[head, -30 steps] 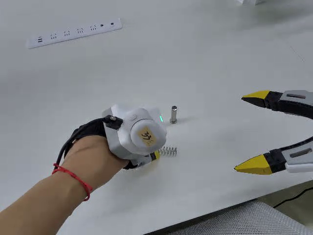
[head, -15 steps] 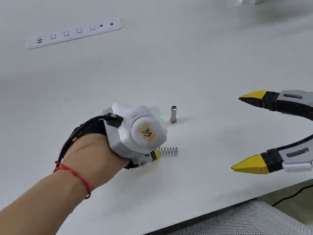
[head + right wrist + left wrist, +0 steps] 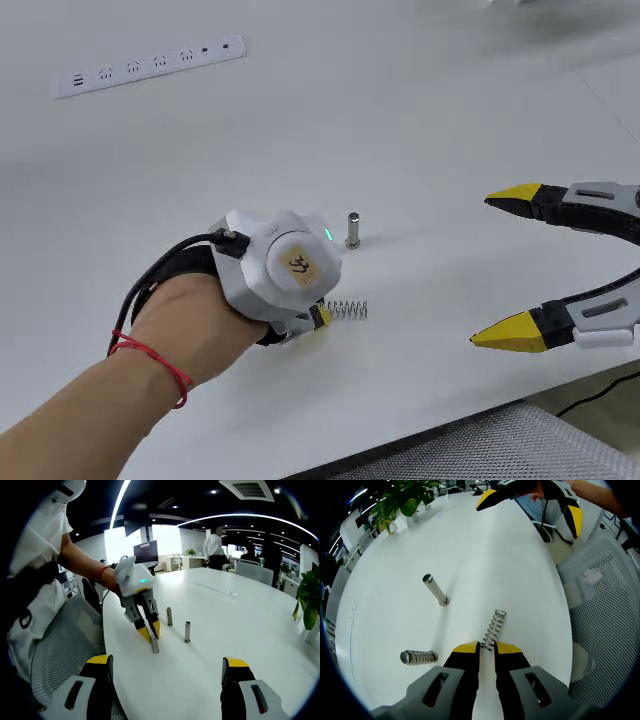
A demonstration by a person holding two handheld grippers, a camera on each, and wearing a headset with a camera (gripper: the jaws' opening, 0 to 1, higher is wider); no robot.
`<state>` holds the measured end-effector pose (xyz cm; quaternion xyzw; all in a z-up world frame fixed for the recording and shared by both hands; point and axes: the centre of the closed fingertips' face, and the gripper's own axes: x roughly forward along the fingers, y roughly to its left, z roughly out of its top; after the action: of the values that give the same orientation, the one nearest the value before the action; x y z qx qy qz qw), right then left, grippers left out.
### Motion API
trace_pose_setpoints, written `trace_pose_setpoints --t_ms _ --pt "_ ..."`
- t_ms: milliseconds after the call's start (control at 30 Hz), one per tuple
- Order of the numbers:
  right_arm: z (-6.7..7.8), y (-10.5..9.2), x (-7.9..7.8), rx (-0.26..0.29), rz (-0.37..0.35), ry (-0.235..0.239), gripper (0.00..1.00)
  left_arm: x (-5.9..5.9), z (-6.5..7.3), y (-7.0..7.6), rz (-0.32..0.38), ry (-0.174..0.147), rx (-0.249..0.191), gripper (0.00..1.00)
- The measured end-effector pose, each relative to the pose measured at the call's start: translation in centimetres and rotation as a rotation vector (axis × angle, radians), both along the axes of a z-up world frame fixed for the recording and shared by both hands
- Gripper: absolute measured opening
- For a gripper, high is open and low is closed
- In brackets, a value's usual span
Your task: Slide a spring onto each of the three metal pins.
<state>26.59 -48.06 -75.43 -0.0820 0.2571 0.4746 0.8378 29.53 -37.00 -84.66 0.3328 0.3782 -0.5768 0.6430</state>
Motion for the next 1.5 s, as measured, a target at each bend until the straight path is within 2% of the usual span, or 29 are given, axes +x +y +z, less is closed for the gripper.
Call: trace_pose_setpoints --t_ms 400,767,1067,1367,1500 --pt "0.0 0.3 0.0 -0.001 0.005 0.001 0.88 -0.7 0.3 -0.1 0.018 0.022 -0.028 0.07" --pt "0.0 0.7 0.0 0.002 0.011 -0.001 0.87 -1.0 0.5 0.0 0.026 0.025 -0.043 0.07" --pt "-0.1 0.4 0.0 0.000 0.003 -0.001 0.86 -1.3 -0.1 0.2 -0.019 0.007 0.001 0.07" --pt "-0.3 0.3 -0.2 0.003 -0.006 0.006 0.86 -1.5 0.0 0.2 -0.123 -0.044 0.068 0.08" --pt "-0.2 0.2 -0.1 0.004 -0.013 0.005 0.86 -1.5 0.0 0.1 -0.139 -0.051 0.067 0.08"
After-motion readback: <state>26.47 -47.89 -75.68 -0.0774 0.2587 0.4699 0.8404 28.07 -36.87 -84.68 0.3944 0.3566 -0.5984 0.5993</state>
